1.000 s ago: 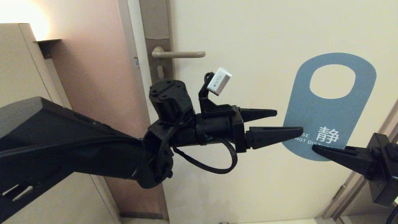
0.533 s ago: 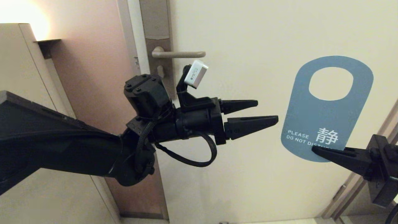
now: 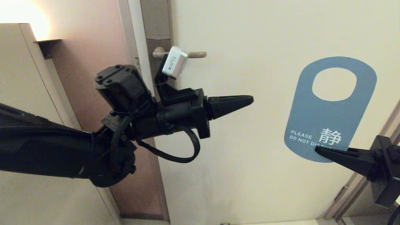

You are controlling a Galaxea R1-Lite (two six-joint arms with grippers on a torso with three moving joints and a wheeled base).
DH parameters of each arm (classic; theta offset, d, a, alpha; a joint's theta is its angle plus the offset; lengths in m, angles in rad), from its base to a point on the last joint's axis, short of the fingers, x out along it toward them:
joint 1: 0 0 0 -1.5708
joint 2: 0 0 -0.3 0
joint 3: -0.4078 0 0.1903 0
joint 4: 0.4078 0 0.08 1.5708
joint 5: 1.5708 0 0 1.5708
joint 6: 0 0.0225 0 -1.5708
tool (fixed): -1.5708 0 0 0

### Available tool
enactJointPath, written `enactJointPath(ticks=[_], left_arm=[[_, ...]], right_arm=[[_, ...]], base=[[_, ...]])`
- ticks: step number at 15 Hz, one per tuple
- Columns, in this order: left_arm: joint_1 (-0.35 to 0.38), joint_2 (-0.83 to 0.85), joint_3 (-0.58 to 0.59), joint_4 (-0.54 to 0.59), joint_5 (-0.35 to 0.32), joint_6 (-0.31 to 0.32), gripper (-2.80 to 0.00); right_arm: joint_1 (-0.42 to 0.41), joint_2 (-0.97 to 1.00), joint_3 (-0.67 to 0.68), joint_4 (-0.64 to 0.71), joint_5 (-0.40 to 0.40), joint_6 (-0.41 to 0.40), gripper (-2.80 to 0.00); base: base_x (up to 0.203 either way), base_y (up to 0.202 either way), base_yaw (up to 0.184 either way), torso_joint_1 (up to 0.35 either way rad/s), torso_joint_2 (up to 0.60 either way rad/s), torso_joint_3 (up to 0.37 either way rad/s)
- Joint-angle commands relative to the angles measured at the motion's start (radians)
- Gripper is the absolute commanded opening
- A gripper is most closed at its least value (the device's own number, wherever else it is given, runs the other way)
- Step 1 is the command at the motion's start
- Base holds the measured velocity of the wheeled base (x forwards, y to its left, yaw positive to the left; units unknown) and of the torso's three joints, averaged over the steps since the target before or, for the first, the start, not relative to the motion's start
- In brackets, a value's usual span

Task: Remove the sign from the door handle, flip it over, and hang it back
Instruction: Hang the sign back with the other side facing out

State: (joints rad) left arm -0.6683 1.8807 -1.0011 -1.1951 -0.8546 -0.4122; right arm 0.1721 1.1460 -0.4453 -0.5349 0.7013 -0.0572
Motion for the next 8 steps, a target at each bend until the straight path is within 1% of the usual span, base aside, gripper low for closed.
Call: enactJointPath(ticks=[1,2,3,4,5,6,8], left_arm=[[0.035,-0.066,0.055,0.007,0.000,0.024,-2.80],[0.063,-0.098,0.087,0.046,0.011,0.072,-2.80],[0.092,-0.134,0.114,0.117,0.037,0.143,-2.80],[0.121,-0.171,0.138,0.197,0.077,0.225,-2.80],[0.150,-0.202,0.162,0.264,0.131,0.294,-2.80],[0.170,-0.228,0.186,0.299,0.175,0.326,-2.80],[0.205,-0.268,0.226,0.321,0.235,0.342,-2.80]], right_arm=[[-0.006,-0.003,-0.002,-0.004,0.004,-0.001,-2.80],[-0.015,-0.005,-0.001,-0.004,0.004,-0.001,-2.80],[-0.017,-0.005,-0.001,-0.004,0.004,-0.001,-2.80],[-0.027,-0.006,-0.001,-0.004,0.004,-0.001,-2.80],[-0.037,-0.006,-0.002,-0.004,0.004,-0.001,-2.80],[-0.041,-0.006,-0.004,-0.004,0.004,-0.001,-2.80],[-0.065,-0.006,-0.002,-0.004,0.004,-0.001,-2.80]], base=[[0.000,0.000,0.000,0.000,0.00,0.000],[0.000,0.000,0.000,0.000,0.00,0.000],[0.000,0.000,0.000,0.000,0.00,0.000],[0.000,0.000,0.000,0.000,0.00,0.000],[0.000,0.000,0.000,0.000,0.00,0.000],[0.000,0.000,0.000,0.000,0.00,0.000],[0.000,0.000,0.000,0.000,0.00,0.000]])
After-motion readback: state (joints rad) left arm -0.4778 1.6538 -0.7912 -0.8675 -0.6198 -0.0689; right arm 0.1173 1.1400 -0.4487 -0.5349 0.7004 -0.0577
